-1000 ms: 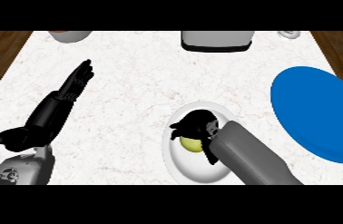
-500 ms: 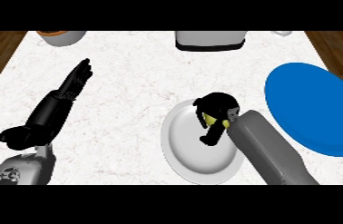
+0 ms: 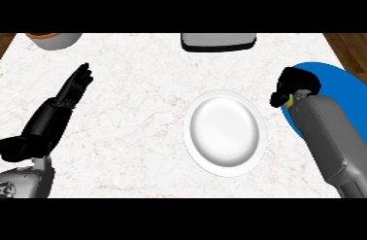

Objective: Pick the lemon from the plate and place it in the plate

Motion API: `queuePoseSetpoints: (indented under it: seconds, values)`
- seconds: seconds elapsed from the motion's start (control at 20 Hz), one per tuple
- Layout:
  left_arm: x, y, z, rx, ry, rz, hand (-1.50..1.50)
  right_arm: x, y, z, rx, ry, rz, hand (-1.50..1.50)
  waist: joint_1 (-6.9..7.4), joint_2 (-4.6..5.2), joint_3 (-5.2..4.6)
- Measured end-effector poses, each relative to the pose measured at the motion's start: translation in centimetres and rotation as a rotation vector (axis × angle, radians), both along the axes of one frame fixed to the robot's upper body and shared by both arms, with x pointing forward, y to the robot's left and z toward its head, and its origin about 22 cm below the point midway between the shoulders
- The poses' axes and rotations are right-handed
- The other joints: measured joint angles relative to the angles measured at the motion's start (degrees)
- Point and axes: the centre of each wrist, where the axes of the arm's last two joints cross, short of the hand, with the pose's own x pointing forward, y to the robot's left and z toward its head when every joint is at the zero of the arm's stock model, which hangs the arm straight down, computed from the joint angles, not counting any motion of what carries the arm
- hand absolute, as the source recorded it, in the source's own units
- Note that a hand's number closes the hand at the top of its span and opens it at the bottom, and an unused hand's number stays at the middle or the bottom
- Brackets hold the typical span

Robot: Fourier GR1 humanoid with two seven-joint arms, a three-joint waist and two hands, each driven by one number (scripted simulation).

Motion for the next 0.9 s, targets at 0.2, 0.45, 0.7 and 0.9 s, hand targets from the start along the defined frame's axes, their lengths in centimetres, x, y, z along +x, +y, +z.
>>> queuePoseSetpoints:
  seconds: [0.2,0.45,0.7,0.9]
  values:
    - [0.1,-0.6,0.2,0.0,-0.008,-0.034,0.0,1.7,-0.7,3.3,-0.106,-0.161,-0.338,1.5,3.07,0.57,-0.08]
    - [0.6,-1.9,0.7,0.002,-0.025,-0.105,0.0,3.7,0.2,7.5,-0.187,-0.355,-0.602,1.5,7.25,1.27,-0.07]
    - [0.9,-3.2,1.0,-0.001,-0.03,-0.156,0.0,5.1,0.7,10.6,-0.273,-0.478,-0.715,1.5,9.59,1.66,-0.07]
    - [1.1,-3.6,1.3,0.0,-0.035,-0.169,0.0,5.7,-0.3,12.2,-0.362,-0.547,-0.771,1.5,10.17,1.74,-0.05]
